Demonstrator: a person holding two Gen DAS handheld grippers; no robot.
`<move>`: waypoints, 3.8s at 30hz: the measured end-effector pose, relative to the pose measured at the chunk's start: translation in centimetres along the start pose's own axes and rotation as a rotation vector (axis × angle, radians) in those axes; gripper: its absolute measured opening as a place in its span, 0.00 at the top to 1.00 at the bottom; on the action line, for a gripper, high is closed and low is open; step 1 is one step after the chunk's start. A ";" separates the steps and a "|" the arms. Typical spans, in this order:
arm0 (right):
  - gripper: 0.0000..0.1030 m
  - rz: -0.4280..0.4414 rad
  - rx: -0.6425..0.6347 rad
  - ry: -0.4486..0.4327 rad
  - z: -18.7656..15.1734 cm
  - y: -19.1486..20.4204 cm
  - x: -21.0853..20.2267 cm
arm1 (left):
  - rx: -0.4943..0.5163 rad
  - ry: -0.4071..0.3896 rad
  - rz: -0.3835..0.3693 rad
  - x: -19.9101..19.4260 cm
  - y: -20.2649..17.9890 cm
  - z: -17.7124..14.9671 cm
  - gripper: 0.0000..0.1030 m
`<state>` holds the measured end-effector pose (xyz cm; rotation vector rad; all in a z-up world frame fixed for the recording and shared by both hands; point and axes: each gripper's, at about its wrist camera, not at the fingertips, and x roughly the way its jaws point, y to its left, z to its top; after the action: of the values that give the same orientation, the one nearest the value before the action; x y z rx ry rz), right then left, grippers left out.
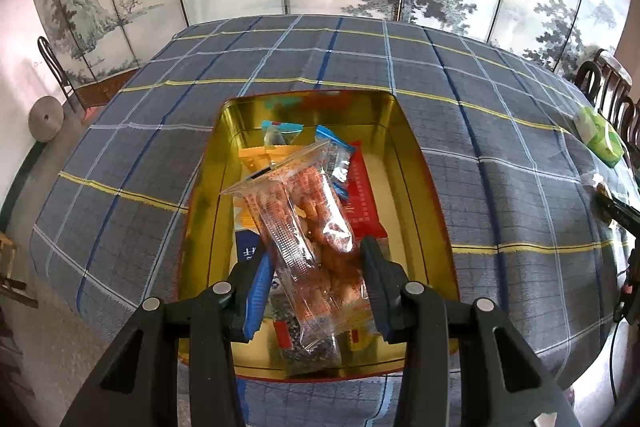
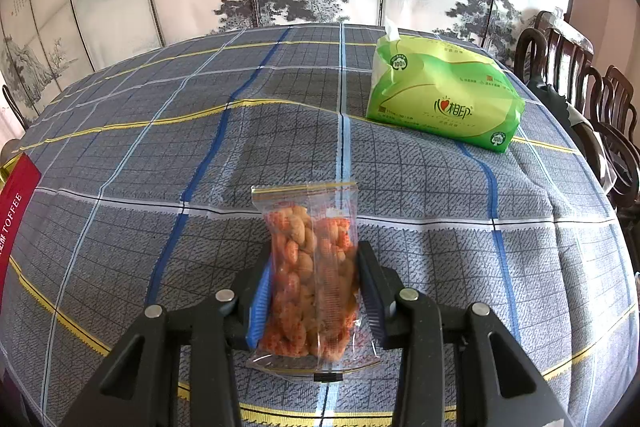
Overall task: Organize snacks
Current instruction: 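Carry the left tool's peanut bag into the gold tray and open the left tool, then carry the right tool's peanut bag into the gold tray and open the right tool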
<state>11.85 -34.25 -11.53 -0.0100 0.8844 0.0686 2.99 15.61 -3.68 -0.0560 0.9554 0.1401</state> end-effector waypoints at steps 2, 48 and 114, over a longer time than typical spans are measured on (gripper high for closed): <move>0.61 0.000 0.000 0.000 0.0 0.0 0.0 | -0.007 0.002 -0.002 0.1 0.4 0.0 0.62; 0.62 0.027 -0.018 0.003 -0.3 2.1 -0.5 | -0.009 -0.108 0.089 -1.8 2.1 0.4 0.41; 0.62 0.561 -0.434 0.046 2.2 41.2 -4.3 | -0.174 -0.143 0.049 -2.0 10.7 -2.3 0.01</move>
<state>8.24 6.74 -5.98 -0.1689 0.8830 0.7860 -1.52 25.71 -3.20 -0.1813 0.8007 0.2691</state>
